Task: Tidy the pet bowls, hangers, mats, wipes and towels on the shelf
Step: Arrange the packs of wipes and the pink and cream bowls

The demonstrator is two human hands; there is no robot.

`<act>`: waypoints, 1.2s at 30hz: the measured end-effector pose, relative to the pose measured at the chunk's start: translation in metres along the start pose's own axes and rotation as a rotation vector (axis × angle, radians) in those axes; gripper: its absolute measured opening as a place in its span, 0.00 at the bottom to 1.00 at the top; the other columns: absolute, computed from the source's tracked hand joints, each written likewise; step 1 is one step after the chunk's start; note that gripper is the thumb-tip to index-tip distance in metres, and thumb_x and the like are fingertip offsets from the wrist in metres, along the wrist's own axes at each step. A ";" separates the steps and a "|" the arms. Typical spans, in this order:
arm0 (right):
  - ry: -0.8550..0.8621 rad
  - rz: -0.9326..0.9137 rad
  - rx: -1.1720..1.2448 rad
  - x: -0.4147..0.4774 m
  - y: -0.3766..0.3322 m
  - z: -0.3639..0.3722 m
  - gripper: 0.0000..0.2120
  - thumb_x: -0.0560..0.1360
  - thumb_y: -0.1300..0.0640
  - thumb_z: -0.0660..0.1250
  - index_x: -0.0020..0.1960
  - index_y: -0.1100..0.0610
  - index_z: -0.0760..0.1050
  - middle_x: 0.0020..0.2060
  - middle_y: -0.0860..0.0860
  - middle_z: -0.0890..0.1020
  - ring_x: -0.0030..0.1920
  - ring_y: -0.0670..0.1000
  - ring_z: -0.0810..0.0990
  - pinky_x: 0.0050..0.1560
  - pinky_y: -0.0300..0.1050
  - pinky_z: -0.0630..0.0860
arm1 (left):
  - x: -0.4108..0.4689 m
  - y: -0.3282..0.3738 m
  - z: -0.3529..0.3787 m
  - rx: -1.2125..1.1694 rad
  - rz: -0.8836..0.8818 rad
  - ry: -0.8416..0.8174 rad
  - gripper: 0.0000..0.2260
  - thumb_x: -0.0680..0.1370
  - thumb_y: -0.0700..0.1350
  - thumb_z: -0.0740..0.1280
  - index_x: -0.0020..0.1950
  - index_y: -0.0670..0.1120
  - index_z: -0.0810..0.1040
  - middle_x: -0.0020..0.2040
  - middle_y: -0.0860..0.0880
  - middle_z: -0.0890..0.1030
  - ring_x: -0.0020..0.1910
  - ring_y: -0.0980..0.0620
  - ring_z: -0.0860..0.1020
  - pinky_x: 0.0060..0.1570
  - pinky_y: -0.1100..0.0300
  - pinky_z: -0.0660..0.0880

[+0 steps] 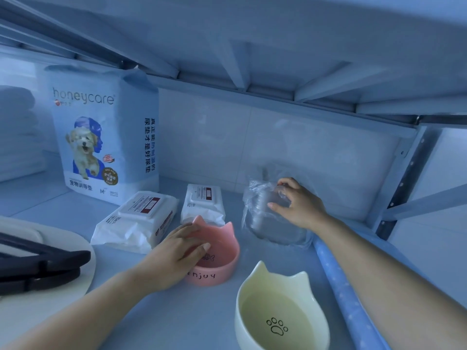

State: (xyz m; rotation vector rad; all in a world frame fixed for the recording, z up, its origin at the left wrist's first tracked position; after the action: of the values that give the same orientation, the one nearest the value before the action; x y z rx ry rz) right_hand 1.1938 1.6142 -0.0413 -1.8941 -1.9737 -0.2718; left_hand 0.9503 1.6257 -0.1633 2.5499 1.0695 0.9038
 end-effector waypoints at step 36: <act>0.067 0.068 0.037 -0.007 0.000 -0.010 0.19 0.71 0.47 0.70 0.59 0.53 0.74 0.60 0.46 0.72 0.59 0.50 0.74 0.58 0.43 0.70 | -0.006 0.029 -0.019 -0.051 -0.019 -0.037 0.22 0.76 0.63 0.51 0.61 0.57 0.76 0.74 0.54 0.61 0.76 0.54 0.50 0.69 0.68 0.44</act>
State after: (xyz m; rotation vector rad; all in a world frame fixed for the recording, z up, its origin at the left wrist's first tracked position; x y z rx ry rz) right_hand 1.1950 1.6039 -0.0345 -1.8990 -1.8550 -0.2738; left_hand 0.9518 1.6006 -0.1389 2.5013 1.0446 0.8647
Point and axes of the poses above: each hand's wrist, its own x-axis towards the middle knuckle, its own z-axis out of the palm, y = z × x, the point moved 9 cm from there along x, towards the middle knuckle
